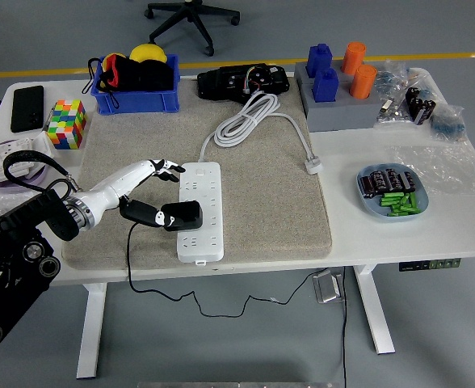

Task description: Pull the plug out,throw it away,press the button

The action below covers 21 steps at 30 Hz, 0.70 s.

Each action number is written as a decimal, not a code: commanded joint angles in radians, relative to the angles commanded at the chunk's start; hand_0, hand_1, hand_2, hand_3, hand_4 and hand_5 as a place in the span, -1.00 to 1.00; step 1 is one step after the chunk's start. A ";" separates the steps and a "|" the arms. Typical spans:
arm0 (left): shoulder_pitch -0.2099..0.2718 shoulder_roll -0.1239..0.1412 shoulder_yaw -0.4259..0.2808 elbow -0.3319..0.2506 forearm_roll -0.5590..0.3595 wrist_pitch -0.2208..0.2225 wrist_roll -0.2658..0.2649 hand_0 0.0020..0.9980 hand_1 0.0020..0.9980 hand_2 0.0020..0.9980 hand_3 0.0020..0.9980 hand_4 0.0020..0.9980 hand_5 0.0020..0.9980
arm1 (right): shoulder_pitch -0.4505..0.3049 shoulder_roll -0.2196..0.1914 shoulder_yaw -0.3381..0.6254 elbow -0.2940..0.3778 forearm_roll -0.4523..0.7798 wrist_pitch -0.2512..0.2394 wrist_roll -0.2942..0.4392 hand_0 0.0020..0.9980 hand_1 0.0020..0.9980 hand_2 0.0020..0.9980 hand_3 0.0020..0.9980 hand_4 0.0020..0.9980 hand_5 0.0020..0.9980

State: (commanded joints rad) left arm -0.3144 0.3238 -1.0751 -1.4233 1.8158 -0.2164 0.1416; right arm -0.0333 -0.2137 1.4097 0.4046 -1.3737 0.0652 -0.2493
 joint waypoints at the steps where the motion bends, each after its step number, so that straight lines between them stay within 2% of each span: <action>1: -0.002 -0.001 0.005 0.006 0.000 0.004 0.000 0.71 0.51 0.44 0.57 1.00 -0.79 | 0.000 0.000 0.000 0.000 0.000 0.000 0.000 0.56 0.48 0.47 0.49 0.58 0.40; 5: -0.014 -0.011 0.033 0.036 0.011 0.018 -0.008 0.71 0.51 0.44 0.57 1.00 -0.79 | 0.002 0.000 0.001 0.001 0.001 0.000 0.000 0.56 0.48 0.47 0.49 0.58 0.40; 6: -0.017 -0.013 0.039 0.042 0.016 0.020 -0.008 0.64 0.39 0.30 0.46 1.00 -0.94 | 0.002 0.000 0.001 0.000 0.000 0.000 0.000 0.56 0.48 0.47 0.49 0.58 0.40; 11: -0.026 -0.020 0.059 0.060 0.019 0.033 -0.010 0.64 0.39 0.30 0.46 1.00 -0.94 | 0.003 0.000 0.002 0.001 0.001 0.000 0.000 0.56 0.48 0.47 0.49 0.58 0.40; 12: -0.028 -0.021 0.062 0.063 0.020 0.037 -0.010 0.60 0.25 0.17 0.37 1.00 -1.00 | 0.003 0.000 0.003 0.001 0.001 -0.001 0.000 0.56 0.48 0.47 0.49 0.59 0.39; 17: -0.038 -0.026 0.083 0.072 0.019 0.052 -0.012 0.60 0.25 0.17 0.37 1.00 -1.00 | 0.002 0.000 0.002 0.000 0.000 0.000 0.000 0.56 0.48 0.47 0.49 0.59 0.39; 18: -0.040 -0.029 0.086 0.077 0.018 0.055 -0.013 0.39 0.01 -0.06 0.13 0.90 -1.00 | 0.002 0.000 0.002 0.000 0.000 -0.001 0.000 0.55 0.48 0.47 0.49 0.59 0.39; 21: -0.044 -0.034 0.091 0.086 0.024 0.065 -0.015 0.39 0.01 -0.06 0.13 0.90 -1.00 | 0.002 0.000 0.001 0.001 0.001 -0.001 0.000 0.55 0.48 0.47 0.49 0.59 0.39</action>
State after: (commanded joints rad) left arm -0.3579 0.2901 -0.9841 -1.3370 1.8394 -0.1519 0.1267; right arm -0.0312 -0.2134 1.4103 0.4058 -1.3722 0.0646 -0.2494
